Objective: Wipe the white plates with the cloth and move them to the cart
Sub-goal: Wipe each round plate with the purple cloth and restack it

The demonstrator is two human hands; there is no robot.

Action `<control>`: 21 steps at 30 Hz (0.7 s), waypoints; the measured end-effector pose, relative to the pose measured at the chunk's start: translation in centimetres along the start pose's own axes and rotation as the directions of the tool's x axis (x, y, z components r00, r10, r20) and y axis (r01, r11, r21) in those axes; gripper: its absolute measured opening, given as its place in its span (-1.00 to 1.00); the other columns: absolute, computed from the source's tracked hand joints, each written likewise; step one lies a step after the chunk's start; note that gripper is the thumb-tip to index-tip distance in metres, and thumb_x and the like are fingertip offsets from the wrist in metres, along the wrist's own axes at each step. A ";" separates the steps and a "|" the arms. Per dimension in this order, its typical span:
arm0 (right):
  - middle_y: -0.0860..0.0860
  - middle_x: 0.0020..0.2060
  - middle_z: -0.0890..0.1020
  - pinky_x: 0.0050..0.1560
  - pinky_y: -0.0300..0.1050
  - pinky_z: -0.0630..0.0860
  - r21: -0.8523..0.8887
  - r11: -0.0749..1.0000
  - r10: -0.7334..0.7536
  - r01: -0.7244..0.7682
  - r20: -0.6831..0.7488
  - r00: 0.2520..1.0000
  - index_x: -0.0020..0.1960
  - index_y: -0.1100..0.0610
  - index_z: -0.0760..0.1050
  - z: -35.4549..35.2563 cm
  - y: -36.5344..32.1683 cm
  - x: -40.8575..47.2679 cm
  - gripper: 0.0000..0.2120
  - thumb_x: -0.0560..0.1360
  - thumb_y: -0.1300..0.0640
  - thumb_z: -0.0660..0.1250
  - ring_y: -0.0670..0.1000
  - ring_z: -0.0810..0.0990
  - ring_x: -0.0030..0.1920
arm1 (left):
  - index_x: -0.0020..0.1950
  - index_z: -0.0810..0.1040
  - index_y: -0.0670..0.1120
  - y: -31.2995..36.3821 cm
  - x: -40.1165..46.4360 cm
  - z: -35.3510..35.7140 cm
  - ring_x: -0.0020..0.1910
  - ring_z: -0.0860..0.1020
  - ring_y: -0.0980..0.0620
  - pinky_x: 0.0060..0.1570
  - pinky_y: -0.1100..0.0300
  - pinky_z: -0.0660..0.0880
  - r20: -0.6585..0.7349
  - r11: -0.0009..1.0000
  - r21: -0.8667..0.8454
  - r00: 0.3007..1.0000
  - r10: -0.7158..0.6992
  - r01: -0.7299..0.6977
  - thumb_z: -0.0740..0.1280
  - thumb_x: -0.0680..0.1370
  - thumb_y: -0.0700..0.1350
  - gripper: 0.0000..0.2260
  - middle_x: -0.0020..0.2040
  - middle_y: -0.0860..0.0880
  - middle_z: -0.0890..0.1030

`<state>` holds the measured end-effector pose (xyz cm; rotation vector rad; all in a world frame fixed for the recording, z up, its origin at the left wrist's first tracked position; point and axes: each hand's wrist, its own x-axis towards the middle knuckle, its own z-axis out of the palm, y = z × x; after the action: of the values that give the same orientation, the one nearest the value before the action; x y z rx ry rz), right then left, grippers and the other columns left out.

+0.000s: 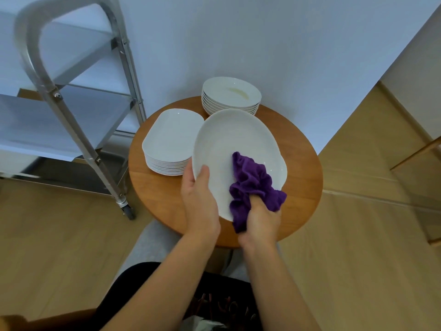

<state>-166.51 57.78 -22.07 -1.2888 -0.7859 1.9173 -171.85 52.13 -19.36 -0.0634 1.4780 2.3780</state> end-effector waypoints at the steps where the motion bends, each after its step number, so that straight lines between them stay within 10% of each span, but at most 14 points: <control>1: 0.08 0.05 0.65 0.09 0.09 0.57 -0.042 0.999 0.031 -0.029 0.046 0.998 0.26 0.08 0.47 -0.5 -1.1 0.4 -0.55 0.41 0.21 0.47 0.10 0.64 0.00 | 0.03 0.51 0.22 0.2 0.2 -0.5 -0.05 0.62 0.09 -0.29 0.33 0.55 0.112 0.999 0.043 0.994 0.012 -0.017 0.29 0.52 0.05 -0.89 -0.05 0.15 0.63; 5: 0.13 -0.33 0.69 -0.45 -0.03 0.60 -0.223 0.950 0.277 -0.219 0.277 0.920 0.07 0.19 0.52 -2.3 -6.4 1.5 -0.75 0.40 0.26 0.41 0.07 0.67 -0.39 | 0.13 0.41 0.36 2.3 4.0 -3.6 0.21 0.50 0.15 0.14 0.15 0.49 0.444 0.942 0.303 0.896 -0.006 -0.144 0.35 0.39 0.30 -0.67 0.16 0.23 0.53; 10: 0.21 -0.38 0.65 -0.50 -0.08 0.58 -0.371 0.836 0.525 -0.405 0.325 0.787 -0.23 0.32 0.63 -2.4 -7.6 1.8 -0.88 0.27 0.28 0.39 0.11 0.65 -0.43 | 0.32 0.14 0.37 4.9 8.6 -2.8 0.36 0.30 0.11 0.31 0.04 0.29 0.580 0.847 0.476 0.808 -0.102 -0.235 0.34 0.36 0.21 -0.41 0.44 0.13 0.28; 14: 0.15 -0.59 0.54 -0.67 -0.27 0.41 -0.358 0.790 0.597 -0.497 0.272 0.754 -0.54 0.36 0.53 -2.7 -5.8 3.0 -0.44 0.59 0.22 0.14 0.04 0.51 -0.65 | 0.25 0.37 -0.08 6.7 10.2 -2.0 0.10 0.55 0.05 0.10 0.09 0.51 0.696 0.866 0.434 0.702 -0.148 -0.249 0.52 0.12 0.15 -0.22 0.12 -0.02 0.54; 17: 0.12 -0.59 0.52 -0.64 -0.32 0.40 -0.284 0.783 0.620 -0.553 0.285 0.731 -0.53 0.34 0.54 -3.0 -5.1 3.3 -0.51 0.52 0.18 0.21 0.03 0.49 -0.65 | 0.19 0.46 -0.20 7.0 10.7 -1.9 0.01 0.57 -0.01 0.03 0.11 0.55 0.692 0.834 0.465 0.709 -0.135 -0.296 0.52 -0.07 0.38 0.01 0.05 -0.13 0.58; 21: 0.22 -0.34 0.66 -0.52 -0.07 0.56 -0.246 0.799 0.601 -0.548 0.337 0.725 -0.29 0.33 0.66 -2.6 -5.2 3.3 -0.79 0.31 0.18 0.36 0.19 0.65 -0.43 | -0.21 0.53 -0.05 6.4 10.6 -2.0 -0.38 0.57 0.21 -0.40 0.34 0.48 0.573 0.819 0.467 0.820 0.007 -0.333 0.48 0.01 0.27 -0.46 -0.37 0.13 0.62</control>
<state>-163.86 63.78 -20.56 -1.3394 -0.7691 2.7452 -184.10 50.61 -17.05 0.8677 1.8318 1.7459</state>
